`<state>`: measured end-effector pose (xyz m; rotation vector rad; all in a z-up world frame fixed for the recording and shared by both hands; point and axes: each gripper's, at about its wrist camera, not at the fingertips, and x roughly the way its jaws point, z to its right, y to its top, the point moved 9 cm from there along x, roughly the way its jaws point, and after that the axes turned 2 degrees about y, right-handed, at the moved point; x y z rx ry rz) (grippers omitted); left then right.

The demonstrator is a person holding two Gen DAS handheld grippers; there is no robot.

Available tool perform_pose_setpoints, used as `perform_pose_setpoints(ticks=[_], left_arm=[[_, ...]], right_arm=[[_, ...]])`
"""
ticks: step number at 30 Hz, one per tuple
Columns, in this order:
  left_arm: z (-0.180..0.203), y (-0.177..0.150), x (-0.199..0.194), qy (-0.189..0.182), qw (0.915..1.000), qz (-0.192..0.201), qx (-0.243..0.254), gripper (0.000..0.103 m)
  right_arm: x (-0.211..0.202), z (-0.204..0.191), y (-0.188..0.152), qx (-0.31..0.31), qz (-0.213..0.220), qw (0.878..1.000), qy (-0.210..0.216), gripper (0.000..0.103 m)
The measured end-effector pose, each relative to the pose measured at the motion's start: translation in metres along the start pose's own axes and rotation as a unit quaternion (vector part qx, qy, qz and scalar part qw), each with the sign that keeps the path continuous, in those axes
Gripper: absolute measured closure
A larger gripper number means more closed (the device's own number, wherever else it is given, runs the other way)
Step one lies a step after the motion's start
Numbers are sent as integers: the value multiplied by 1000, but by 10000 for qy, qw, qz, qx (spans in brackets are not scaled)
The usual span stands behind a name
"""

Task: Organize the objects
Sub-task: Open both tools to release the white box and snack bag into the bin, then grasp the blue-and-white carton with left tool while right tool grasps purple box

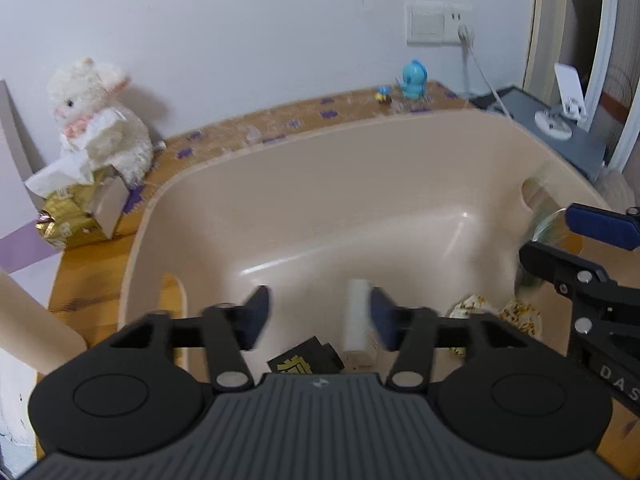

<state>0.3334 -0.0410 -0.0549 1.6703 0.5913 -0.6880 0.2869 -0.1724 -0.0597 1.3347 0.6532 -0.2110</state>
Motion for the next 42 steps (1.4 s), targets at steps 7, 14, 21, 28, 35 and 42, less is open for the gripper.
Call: perform_pose_setpoints(ticks=[7, 14, 21, 28, 35, 42], left_arm=[[-5, 8, -53, 107, 9989, 458, -79, 23], [-6, -13, -96, 101, 9980, 584, -210, 16], [-6, -49, -116, 34, 9981, 533, -306, 14], [-9, -81, -117, -44, 9988, 371, -323, 14], [-6, -114, -97, -207, 9983, 53, -538, 14], [-1, -125, -77, -312, 9968, -61, -734, 14]], right_arm=[[-51, 3, 14, 164, 379, 9991, 15, 26], [-99, -5, 6, 152, 490, 9987, 40, 16], [-125, -13, -19, 103, 389, 9992, 6, 15], [-124, -21, -48, 61, 99, 9999, 12, 15], [-106, -33, -79, -13, -287, 9996, 43, 15], [-83, -37, -107, -8, -677, 9977, 48, 15]])
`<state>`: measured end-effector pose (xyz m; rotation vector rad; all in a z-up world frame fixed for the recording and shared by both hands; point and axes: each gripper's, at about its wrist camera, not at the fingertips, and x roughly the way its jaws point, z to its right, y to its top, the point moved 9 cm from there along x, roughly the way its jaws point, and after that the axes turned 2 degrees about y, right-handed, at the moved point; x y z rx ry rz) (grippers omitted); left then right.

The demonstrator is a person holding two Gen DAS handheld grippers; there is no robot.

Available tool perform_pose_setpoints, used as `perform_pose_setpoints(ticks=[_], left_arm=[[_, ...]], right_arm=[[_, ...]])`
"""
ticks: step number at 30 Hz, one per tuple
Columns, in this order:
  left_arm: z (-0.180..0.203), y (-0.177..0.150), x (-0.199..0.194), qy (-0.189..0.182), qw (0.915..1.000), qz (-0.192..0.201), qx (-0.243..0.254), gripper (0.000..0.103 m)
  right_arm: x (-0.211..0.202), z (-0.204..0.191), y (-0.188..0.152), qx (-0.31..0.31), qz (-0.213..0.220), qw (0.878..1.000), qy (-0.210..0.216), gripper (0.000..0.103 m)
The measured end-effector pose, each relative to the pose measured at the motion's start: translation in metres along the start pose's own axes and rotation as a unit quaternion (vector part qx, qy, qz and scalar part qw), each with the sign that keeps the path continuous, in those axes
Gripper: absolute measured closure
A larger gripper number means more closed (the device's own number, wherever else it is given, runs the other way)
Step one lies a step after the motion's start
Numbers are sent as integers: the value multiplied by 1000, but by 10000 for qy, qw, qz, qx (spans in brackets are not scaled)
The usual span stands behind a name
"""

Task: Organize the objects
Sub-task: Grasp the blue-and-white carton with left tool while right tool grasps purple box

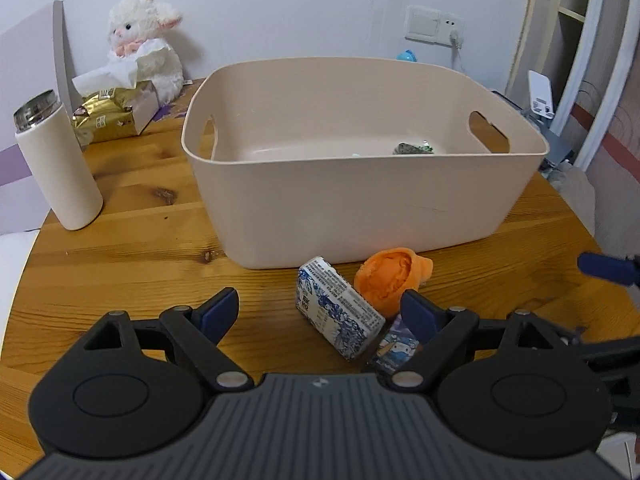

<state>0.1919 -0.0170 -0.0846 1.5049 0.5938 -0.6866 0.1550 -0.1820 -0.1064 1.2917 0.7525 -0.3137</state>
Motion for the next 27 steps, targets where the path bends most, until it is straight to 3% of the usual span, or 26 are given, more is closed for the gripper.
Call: perform_pose_setpoints(ticks=[15, 27], left_arm=[[-6, -19, 22, 23, 9996, -276, 102, 14], [-31, -29, 31, 76, 9992, -392, -12, 14]], right_arm=[[30, -23, -28, -66, -498, 9984, 267, 15], [38, -59, -30, -319, -526, 9955, 716, 15]])
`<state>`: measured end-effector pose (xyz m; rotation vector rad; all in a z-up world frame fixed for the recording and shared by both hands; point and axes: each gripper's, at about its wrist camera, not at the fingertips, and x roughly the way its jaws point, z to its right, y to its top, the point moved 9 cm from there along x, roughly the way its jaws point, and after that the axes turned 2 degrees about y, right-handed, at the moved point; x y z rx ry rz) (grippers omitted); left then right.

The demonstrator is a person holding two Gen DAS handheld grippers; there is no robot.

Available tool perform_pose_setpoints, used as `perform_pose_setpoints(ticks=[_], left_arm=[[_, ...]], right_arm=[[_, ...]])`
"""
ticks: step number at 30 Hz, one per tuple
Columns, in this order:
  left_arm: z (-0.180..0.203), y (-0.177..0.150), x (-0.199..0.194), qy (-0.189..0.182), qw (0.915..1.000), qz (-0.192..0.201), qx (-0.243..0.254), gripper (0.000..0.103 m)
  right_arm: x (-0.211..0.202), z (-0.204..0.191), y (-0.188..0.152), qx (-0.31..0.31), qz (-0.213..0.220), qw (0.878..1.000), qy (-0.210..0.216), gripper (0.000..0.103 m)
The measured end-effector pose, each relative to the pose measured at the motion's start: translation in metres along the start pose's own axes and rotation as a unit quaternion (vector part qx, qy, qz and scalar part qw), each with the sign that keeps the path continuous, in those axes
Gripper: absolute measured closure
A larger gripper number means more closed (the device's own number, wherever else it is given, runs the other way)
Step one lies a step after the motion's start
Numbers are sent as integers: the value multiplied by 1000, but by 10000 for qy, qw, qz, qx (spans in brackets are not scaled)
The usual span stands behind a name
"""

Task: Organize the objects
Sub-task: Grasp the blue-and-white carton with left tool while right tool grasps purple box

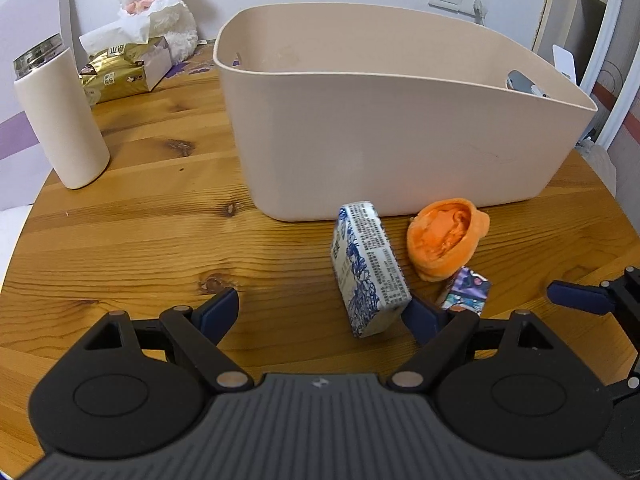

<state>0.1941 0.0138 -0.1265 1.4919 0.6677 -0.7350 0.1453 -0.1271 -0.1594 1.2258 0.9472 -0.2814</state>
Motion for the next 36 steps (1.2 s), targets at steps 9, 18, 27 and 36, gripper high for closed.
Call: perform_pose_setpoints(ticks=[9, 18, 27, 36], left_arm=[[-4, -4, 10, -33, 9999, -48, 100, 14], [-8, -2, 20, 30, 9999, -158, 45, 13], [-18, 0, 21, 71, 9999, -88, 19, 13], [-11, 1, 16, -30, 9997, 216, 145, 35]], right_arm=[[14, -9, 16, 7, 126, 9998, 154, 13], [22, -14, 23, -10, 301, 9989, 356, 9], [26, -23, 29, -57, 456, 9982, 388, 19], [21, -16, 32, -1, 572, 9977, 365, 55]])
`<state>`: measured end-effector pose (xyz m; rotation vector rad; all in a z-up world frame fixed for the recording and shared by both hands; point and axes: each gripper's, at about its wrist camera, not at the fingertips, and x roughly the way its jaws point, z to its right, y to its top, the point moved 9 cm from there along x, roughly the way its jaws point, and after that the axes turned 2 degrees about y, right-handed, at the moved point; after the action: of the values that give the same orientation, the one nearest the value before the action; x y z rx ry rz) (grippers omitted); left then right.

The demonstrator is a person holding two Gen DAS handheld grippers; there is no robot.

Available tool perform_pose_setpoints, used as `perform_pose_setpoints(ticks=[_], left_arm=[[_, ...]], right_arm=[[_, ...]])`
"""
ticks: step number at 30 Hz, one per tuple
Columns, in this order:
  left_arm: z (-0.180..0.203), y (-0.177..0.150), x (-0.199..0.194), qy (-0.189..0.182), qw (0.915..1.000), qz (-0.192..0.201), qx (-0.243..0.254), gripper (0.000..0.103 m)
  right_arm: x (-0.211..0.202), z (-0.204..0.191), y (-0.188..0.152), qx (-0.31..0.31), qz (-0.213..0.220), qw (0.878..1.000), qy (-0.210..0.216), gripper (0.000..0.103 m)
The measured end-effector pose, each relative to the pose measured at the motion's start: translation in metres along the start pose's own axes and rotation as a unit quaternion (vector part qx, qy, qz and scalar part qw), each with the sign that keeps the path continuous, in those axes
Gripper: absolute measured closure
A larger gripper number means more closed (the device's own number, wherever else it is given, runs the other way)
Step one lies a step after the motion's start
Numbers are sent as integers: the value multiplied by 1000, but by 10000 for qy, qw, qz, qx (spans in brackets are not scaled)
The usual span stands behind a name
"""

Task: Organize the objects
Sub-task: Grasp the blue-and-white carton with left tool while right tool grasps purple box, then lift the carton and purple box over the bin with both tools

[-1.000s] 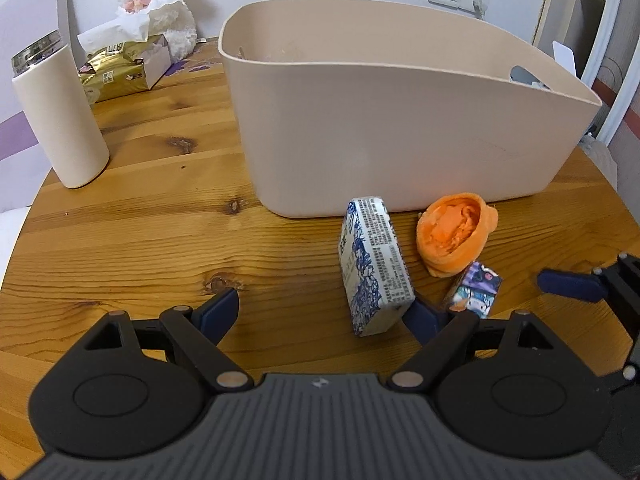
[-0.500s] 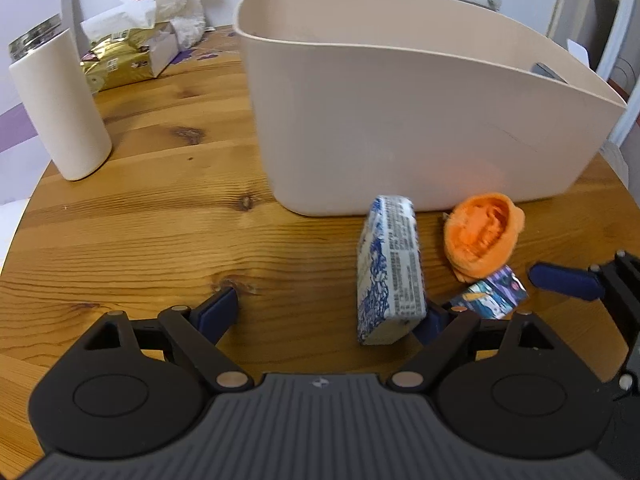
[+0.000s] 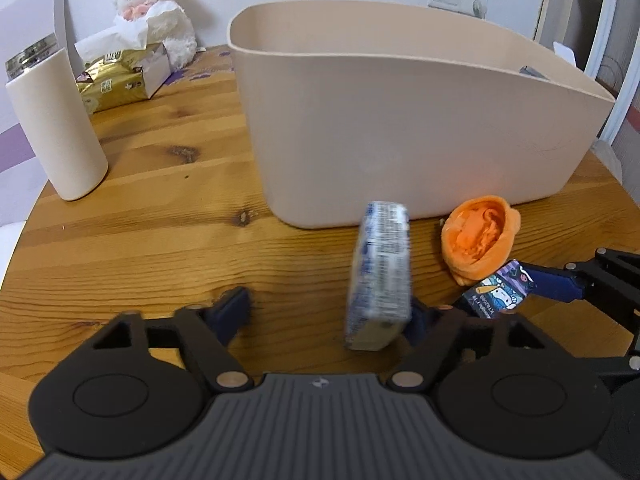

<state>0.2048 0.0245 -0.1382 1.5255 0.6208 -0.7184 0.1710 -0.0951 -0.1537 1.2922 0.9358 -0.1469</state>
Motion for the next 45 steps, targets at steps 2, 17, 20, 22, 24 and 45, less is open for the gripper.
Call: perform_pose_setpoints(ticks=[2, 17, 20, 22, 24, 45], left_arm=[[2, 1, -2, -45, 10000, 38, 20, 49], [8, -9, -34, -184, 9997, 41, 167, 82], [6, -5, -48, -174, 9996, 151, 183, 82], [6, 0, -59, -150, 9993, 269, 219, 82], [7, 5, -70, -134, 9988, 388, 272, 82], [24, 104, -118, 57, 9894, 1440, 199, 82]], right_arm=[[-1, 4, -1, 67, 21, 10000, 13, 56], [-41, 23, 9, 51, 348, 9994, -67, 56], [-57, 27, 17, 9, 511, 9986, -93, 56], [-68, 30, 22, 3, 617, 9980, -112, 56], [-78, 33, 28, -1, 725, 9973, -133, 56], [-128, 76, 121, 71, 1781, 9819, -646, 56]])
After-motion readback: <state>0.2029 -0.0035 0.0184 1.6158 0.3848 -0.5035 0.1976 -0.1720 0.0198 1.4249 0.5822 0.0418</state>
